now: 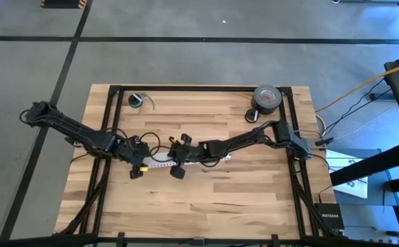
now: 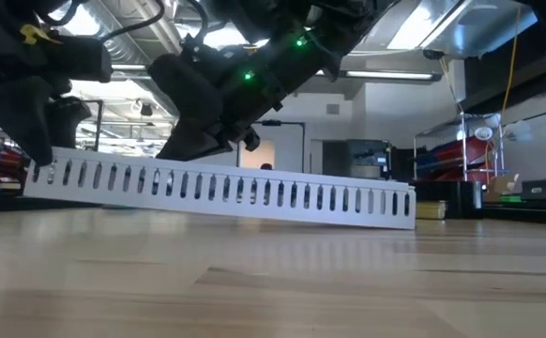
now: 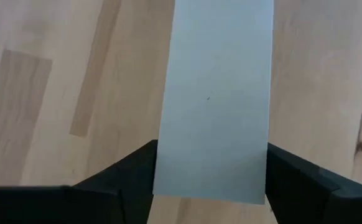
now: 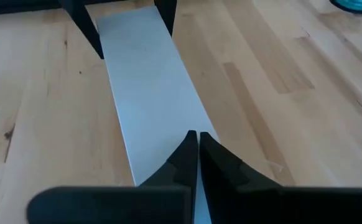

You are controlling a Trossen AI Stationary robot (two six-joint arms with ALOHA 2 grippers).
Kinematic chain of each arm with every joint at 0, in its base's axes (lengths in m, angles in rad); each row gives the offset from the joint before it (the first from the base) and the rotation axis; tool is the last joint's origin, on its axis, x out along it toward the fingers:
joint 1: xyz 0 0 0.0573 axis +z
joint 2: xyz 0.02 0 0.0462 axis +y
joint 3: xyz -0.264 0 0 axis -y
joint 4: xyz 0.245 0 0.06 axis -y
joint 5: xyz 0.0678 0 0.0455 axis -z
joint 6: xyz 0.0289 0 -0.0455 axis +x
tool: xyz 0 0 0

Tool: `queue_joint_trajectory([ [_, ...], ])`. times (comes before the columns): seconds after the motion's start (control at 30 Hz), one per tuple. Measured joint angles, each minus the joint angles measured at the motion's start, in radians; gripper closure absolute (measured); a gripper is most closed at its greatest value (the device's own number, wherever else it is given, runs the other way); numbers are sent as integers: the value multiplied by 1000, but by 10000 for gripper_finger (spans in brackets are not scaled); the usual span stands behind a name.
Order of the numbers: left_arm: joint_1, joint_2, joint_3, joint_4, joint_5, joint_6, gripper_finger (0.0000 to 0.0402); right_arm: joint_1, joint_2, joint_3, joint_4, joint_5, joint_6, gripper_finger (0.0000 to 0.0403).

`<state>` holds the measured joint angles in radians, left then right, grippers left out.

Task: Ziptie cables
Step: Close the white cable duct

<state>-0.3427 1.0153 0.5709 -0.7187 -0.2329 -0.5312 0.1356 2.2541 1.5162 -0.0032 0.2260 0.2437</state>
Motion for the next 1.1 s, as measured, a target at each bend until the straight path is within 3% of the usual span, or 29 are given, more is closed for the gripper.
queue_joint_trajectory([
  [0.43,4,20,6,4,26,20,165,1,18,-2,13,-28,20,402],
  [0.57,36,60,18,108,29,50,142,3,23,-6,18,-47,20,403],
  [0.7,74,117,18,97,64,101,112,2,23,-6,17,-61,21,403],
  [0.93,83,78,117,-126,86,78,98,2,5,-8,20,-60,21,403],
  [1.1,2,-28,103,-163,-17,-60,98,3,-71,-16,-46,-54,15,403],
])
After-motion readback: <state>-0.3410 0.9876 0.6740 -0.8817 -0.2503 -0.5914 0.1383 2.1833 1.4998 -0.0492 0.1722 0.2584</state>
